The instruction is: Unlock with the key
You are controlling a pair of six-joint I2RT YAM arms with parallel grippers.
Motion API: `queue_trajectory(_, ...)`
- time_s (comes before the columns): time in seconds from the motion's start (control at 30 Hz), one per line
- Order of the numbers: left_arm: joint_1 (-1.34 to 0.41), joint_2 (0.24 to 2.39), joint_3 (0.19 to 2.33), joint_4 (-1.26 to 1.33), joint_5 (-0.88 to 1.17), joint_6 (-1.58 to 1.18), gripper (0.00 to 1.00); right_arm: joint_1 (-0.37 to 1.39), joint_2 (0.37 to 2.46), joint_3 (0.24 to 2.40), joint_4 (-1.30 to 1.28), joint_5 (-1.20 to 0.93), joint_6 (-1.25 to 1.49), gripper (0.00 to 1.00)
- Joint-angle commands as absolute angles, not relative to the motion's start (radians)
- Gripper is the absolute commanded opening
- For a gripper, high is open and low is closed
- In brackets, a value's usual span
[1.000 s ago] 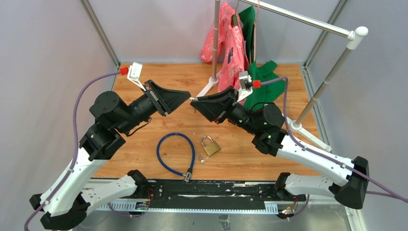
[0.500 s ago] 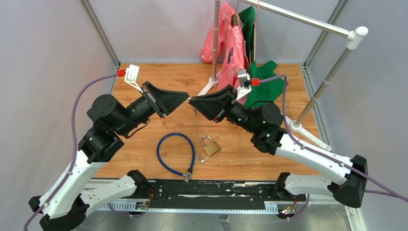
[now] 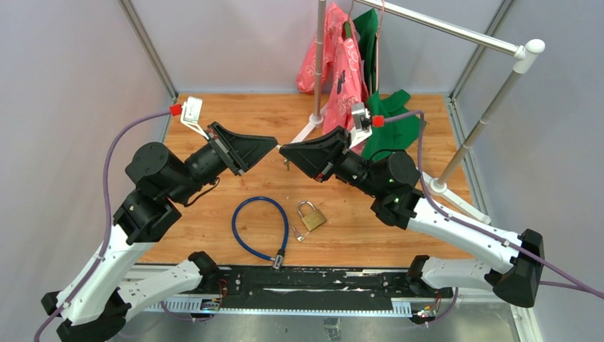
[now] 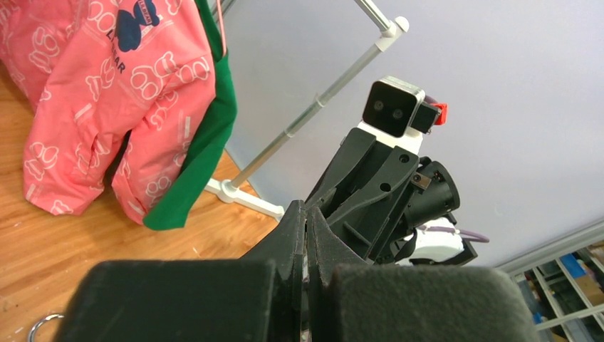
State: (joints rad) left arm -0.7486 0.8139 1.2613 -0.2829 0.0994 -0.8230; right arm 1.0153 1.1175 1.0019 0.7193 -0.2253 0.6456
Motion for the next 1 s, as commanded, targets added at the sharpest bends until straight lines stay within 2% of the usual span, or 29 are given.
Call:
queue_trajectory(0.0, -0.752, 0.811, 1.241, -0.292, 0.038, -0.807, 0.00, 1.024, 1.119, 1.021, 0.795, -0.286, 0.666, 0.14)
queue_trajectory(0.13, -0.752, 0.807, 1.236, -0.292, 0.033, -0.804, 0.00, 1.024, 1.124, 1.035, 0.764, -0.291, 0.671, 0.00)
queue_trajectory(0.4, -0.752, 0.794, 1.215, -0.302, 0.016, -0.796, 0.02, 1.023, 1.130, 1.049, 0.687, -0.309, 0.675, 0.00)
queue_trajectory(0.43, -0.751, 0.791, 1.215, -0.310, 0.009, -0.791, 0.10, 1.024, 1.126, 1.045, 0.680, -0.304, 0.671, 0.00)
queue_trajectory(0.5, -0.752, 0.778, 1.211, -0.326, 0.003, -0.781, 0.48, 1.025, 1.109, 1.034, 0.621, -0.270, 0.652, 0.00)
queue_trajectory(0.53, -0.752, 0.772, 1.210, -0.335, -0.010, -0.774, 0.64, 1.023, 1.097, 1.025, 0.594, -0.247, 0.641, 0.00)
queue_trajectory(0.6, -0.752, 0.761, 1.212, -0.364, -0.039, -0.759, 0.84, 1.023, 1.059, 0.999, 0.525, -0.192, 0.619, 0.00)
queue_trajectory(0.63, -0.751, 0.757, 1.212, -0.382, -0.048, -0.749, 0.88, 1.023, 1.040, 0.987, 0.487, -0.166, 0.615, 0.00)
queue_trajectory(0.7, -0.752, 0.751, 1.211, -0.423, -0.064, -0.709, 0.92, 1.022, 1.005, 0.967, 0.383, -0.100, 0.600, 0.00)
queue_trajectory(0.83, -0.752, 0.750, 1.190, -0.534, -0.081, -0.619, 0.93, 1.013, 0.939, 0.955, 0.166, -0.008, 0.563, 0.00)
queue_trajectory(0.97, -0.752, 0.739, 1.098, -0.574, -0.087, -0.537, 0.93, 0.968, 0.866, 0.902, 0.034, -0.002, 0.548, 0.00)
